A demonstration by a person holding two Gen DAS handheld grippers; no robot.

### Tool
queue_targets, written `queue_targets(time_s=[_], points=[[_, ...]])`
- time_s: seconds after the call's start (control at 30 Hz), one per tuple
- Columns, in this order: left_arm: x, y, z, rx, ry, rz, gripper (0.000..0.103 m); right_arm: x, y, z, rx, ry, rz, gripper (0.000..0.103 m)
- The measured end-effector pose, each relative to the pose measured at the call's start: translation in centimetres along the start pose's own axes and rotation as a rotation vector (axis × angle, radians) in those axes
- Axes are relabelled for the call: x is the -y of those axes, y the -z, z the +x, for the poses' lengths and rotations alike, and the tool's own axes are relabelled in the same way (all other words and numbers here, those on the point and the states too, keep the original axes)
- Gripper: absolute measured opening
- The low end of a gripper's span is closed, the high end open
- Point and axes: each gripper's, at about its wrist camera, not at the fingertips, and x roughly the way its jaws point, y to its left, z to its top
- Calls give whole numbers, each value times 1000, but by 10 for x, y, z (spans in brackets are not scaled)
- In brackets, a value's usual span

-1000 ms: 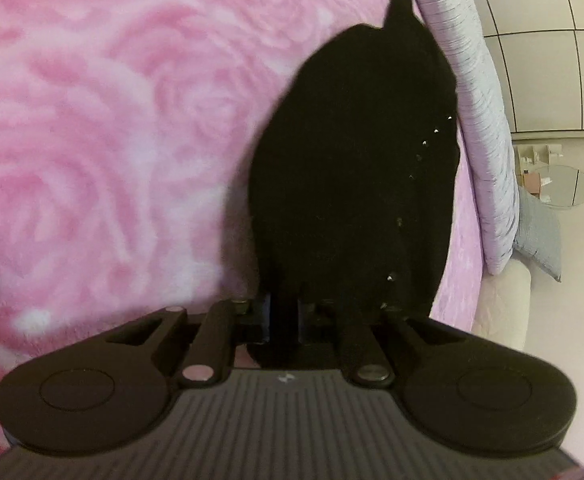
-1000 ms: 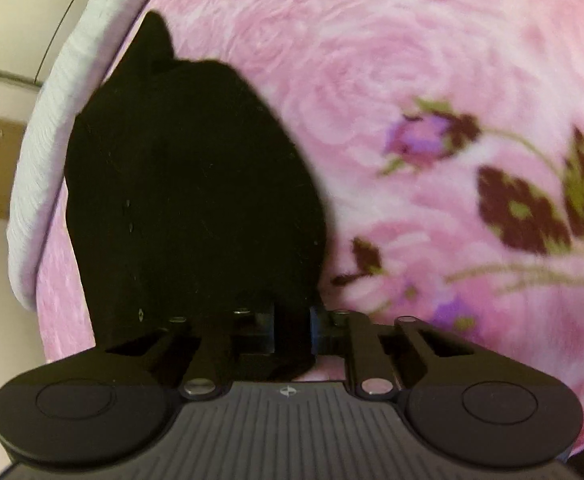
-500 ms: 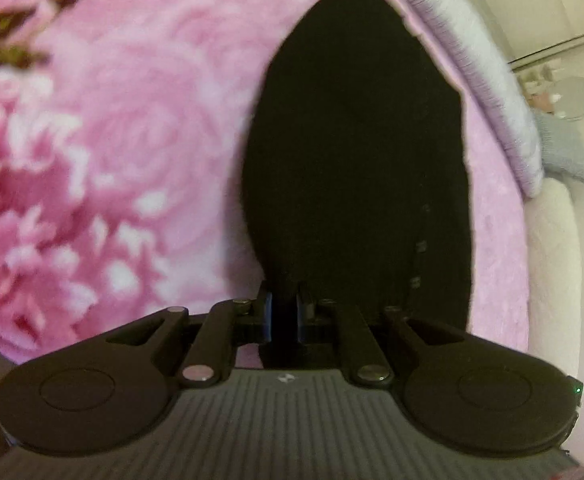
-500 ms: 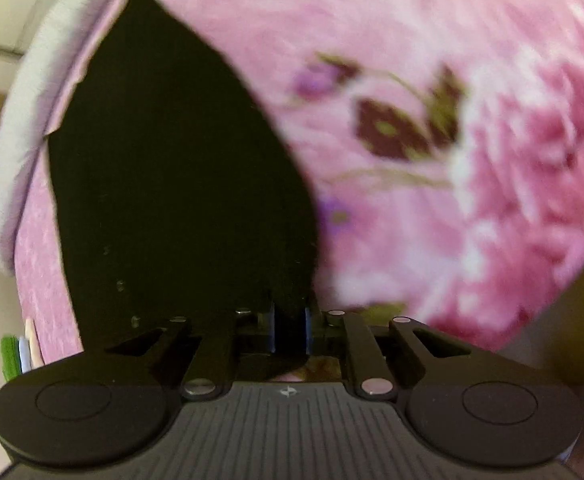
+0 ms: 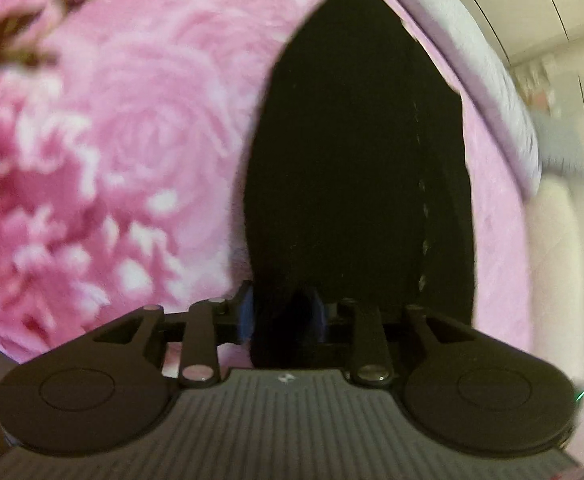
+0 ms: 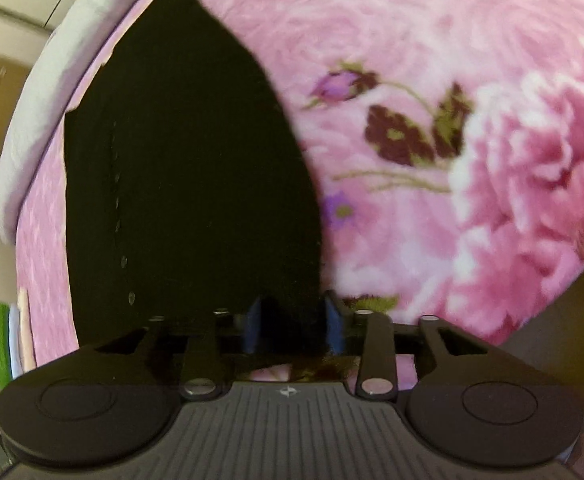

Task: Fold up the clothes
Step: 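Grasp the garment hem with both tools and tug it straight, then open both tools to release the smoothed garment on the bed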

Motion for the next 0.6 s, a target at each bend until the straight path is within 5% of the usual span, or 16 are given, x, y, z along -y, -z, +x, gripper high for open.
queue_targets(time_s=[0.07,0.1,0.3,0.47,0.53,0.6], points=[[0,0,3,-12,12,-41,7,2,0,2,-3,-5,25,33],[4,0,1,-16,-3,-5,8,1,-1,2,-7,10,34,18],[42,4,-6,-19,-133,378,10,-10,16,-20,35,66,-69,12],[46,11,-14,-20,-229,438,16,4,28,-17,54,135,-21,20],[57,12,-30,-4,-285,478,16,-3,30,-31,57,193,-25,41],[68,12,-39,13,-260,499,16,-16,34,-47,82,247,-82,39]])
